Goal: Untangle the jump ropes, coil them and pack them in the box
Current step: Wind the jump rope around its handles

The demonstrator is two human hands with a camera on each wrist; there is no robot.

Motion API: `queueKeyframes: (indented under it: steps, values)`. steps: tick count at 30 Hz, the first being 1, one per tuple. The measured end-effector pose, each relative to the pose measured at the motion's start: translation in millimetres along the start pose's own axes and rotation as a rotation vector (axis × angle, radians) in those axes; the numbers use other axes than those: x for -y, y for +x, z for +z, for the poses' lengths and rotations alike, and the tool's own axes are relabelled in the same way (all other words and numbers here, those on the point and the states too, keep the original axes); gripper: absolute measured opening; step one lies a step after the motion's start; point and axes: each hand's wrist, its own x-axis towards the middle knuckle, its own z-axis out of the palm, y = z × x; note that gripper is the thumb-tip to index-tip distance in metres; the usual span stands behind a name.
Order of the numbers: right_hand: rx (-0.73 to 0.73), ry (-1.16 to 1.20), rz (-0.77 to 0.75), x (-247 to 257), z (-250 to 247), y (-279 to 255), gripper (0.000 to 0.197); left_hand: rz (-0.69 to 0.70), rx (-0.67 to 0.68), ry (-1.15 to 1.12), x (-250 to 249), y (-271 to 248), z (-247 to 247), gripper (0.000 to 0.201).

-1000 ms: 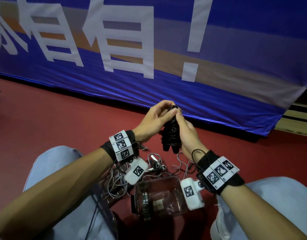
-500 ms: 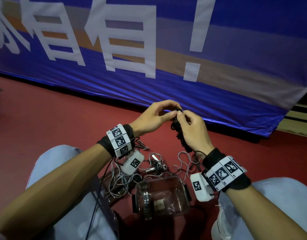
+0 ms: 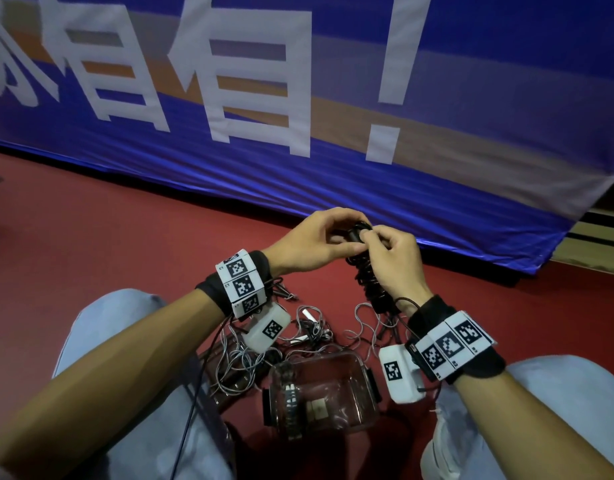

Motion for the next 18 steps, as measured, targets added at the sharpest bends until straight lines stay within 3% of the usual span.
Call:
queueKeyframes:
  steps: [4,8,13,18]
  values:
    - [0.047,0.202,0.064,9.8,-6.2,-5.3,0.025,0.014,-0.075,-0.026,2.2,1.6,2.7,0.036]
    - [-0.038,0.145,-0.074,11.5,-2.6,-10.2,0.026,0.031,-0.139,-0.116,2.2,2.5,6.0,0.035]
    - [-0.002,0.319,-0.028,13.4,-3.3,-8.0,0.02,0.04,-0.204,-0.175,5.0,2.5,2.4,0.035]
    - [-0.04,0.279,-0.046,13.6,-2.6,-5.9,0.019,0.086,-0.223,-0.157,6.6,-0.3,3.6,0.03]
